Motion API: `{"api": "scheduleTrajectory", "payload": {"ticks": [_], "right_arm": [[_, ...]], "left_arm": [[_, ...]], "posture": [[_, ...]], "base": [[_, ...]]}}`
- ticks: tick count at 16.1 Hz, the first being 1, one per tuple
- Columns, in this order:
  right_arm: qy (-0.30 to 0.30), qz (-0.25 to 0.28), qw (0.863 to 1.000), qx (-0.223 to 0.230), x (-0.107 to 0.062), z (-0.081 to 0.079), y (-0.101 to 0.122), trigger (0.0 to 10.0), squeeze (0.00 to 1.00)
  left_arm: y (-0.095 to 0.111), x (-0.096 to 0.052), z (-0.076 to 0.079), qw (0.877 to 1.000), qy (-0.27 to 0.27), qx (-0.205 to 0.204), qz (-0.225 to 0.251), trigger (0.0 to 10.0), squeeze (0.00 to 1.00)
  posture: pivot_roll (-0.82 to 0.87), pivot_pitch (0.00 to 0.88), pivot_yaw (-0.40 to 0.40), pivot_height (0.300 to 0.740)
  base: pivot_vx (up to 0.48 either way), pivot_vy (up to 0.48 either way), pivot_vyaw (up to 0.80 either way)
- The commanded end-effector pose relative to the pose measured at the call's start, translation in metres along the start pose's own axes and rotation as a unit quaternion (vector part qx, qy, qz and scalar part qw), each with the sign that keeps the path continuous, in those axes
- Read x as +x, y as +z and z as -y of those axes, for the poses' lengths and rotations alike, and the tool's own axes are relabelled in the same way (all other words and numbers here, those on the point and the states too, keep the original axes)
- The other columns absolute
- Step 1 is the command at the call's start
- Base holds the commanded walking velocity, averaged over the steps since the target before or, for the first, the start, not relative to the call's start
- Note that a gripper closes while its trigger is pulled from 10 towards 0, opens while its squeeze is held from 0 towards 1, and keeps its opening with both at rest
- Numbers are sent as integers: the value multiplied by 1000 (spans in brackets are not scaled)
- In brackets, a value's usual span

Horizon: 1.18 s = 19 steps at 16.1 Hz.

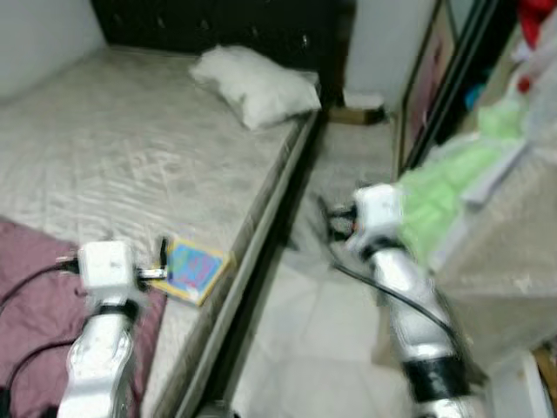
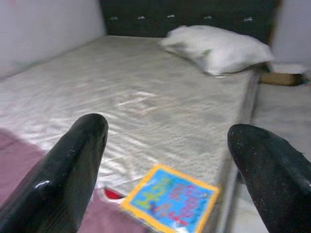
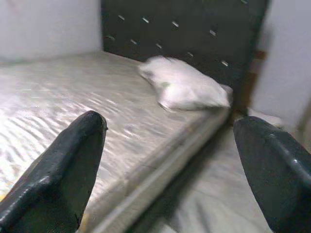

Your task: Clean up the room

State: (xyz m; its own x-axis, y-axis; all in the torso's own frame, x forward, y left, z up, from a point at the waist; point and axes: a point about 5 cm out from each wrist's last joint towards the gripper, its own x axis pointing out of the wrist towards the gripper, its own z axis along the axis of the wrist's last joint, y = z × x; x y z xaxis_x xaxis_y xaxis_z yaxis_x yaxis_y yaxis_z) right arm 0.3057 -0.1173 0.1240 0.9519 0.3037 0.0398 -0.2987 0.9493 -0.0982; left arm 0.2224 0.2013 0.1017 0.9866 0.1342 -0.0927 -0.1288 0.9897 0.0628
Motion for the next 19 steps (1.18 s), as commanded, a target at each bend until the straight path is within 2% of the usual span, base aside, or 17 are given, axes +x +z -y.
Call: {"api": "scheduleTrajectory", "payload": {"ticks": [1, 11, 19], "right_arm": [[-8, -1, 1000, -6, -2, 9, 0, 10000, 0], [16, 3, 1000, -1, -1, 1, 1, 10000, 0], [15, 8, 1000, 1, 4, 1, 3, 10000, 0]], "left_arm": [[3, 0, 3, 1000, -5, -1, 5, 10000, 0], [3, 2, 6, 1000, -16, -3, 8, 10000, 0], [3, 4, 6, 1000, -17, -3, 9, 10000, 0]], "posture": [[-38, 7, 7, 740], [-35, 6, 3, 740], [-34, 0, 2, 740]], "base": [[0, 0, 800], [0, 0, 800], [0, 0, 800]]}}
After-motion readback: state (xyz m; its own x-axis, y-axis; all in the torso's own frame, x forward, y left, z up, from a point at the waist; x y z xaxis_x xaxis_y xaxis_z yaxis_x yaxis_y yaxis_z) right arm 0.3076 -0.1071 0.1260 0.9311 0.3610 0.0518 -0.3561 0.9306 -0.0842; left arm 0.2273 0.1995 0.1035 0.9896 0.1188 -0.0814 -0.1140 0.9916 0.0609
